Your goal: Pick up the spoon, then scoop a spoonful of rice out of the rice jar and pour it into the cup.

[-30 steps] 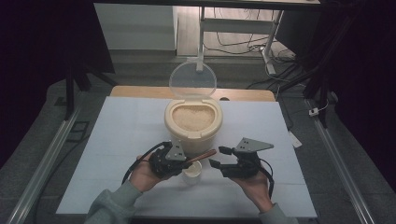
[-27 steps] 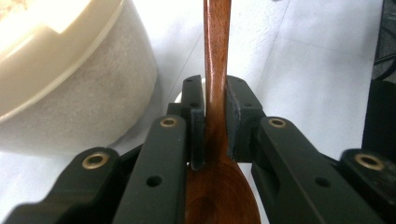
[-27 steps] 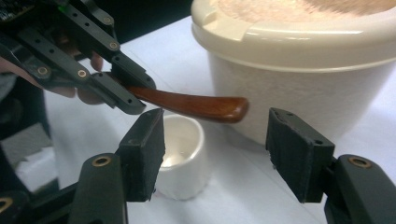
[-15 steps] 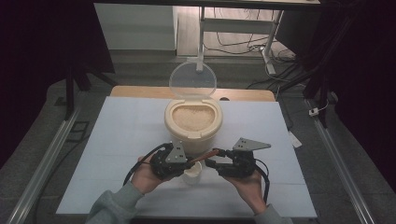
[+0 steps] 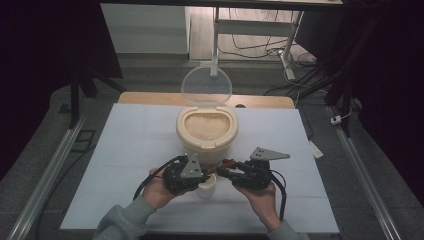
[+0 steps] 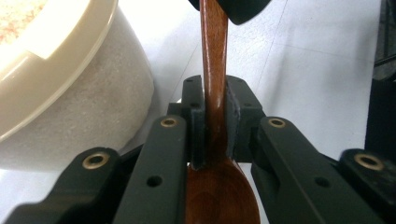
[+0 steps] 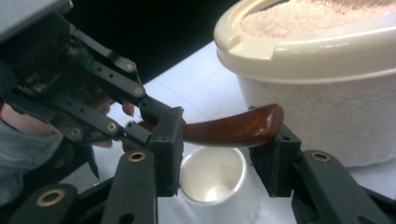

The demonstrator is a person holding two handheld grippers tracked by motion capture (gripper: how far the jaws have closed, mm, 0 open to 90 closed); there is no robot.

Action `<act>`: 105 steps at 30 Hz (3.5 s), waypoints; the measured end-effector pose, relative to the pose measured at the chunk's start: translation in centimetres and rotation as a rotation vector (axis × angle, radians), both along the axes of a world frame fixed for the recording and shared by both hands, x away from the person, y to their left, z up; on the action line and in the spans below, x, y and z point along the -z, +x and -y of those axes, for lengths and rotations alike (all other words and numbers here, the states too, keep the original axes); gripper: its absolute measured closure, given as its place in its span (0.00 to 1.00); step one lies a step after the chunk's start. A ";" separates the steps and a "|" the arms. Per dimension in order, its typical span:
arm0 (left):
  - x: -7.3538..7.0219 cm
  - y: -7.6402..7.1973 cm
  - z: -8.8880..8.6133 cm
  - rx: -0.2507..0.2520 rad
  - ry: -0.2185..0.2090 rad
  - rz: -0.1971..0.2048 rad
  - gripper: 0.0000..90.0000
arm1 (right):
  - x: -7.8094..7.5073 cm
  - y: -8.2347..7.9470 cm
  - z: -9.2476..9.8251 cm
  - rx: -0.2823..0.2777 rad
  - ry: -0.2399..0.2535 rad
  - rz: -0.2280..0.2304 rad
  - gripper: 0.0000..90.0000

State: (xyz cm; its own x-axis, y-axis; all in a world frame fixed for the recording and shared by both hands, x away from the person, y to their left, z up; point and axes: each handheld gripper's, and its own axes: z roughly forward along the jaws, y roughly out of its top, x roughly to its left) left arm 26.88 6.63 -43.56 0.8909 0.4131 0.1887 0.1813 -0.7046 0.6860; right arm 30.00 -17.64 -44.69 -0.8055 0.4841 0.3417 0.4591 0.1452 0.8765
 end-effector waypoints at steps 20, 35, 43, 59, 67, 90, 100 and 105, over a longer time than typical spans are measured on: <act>-0.5 -0.5 -0.1 0.002 0.009 0.030 0.87 | -0.2 0.1 0.2 -0.117 0.192 0.010 0.90; -0.5 0.0 -2.0 -0.068 -0.142 -0.031 0.50 | -0.5 0.3 1.4 -0.097 0.241 0.037 0.92; -0.1 -0.8 -4.9 -0.151 -0.240 -0.038 0.37 | -0.7 0.6 2.5 -0.071 0.260 0.055 0.92; 5.5 -2.4 -13.2 -0.381 -0.257 -0.099 0.32 | -1.7 0.8 4.6 -0.033 0.292 0.087 0.92; 6.9 -2.7 -15.4 -0.435 -0.259 -0.130 0.31 | -1.9 0.9 5.1 -0.023 0.297 0.094 0.92; 7.5 -2.8 -16.4 -0.457 -0.243 -0.143 0.29 | -3.3 0.5 5.8 -0.016 0.333 0.134 0.92; 7.5 -2.7 -16.3 -0.454 -0.238 -0.151 0.29 | -5.9 1.4 6.5 0.039 0.374 0.185 0.92; 7.5 -2.6 -16.3 -0.447 -0.237 -0.154 0.28 | -7.2 3.0 6.6 0.086 0.339 0.226 0.92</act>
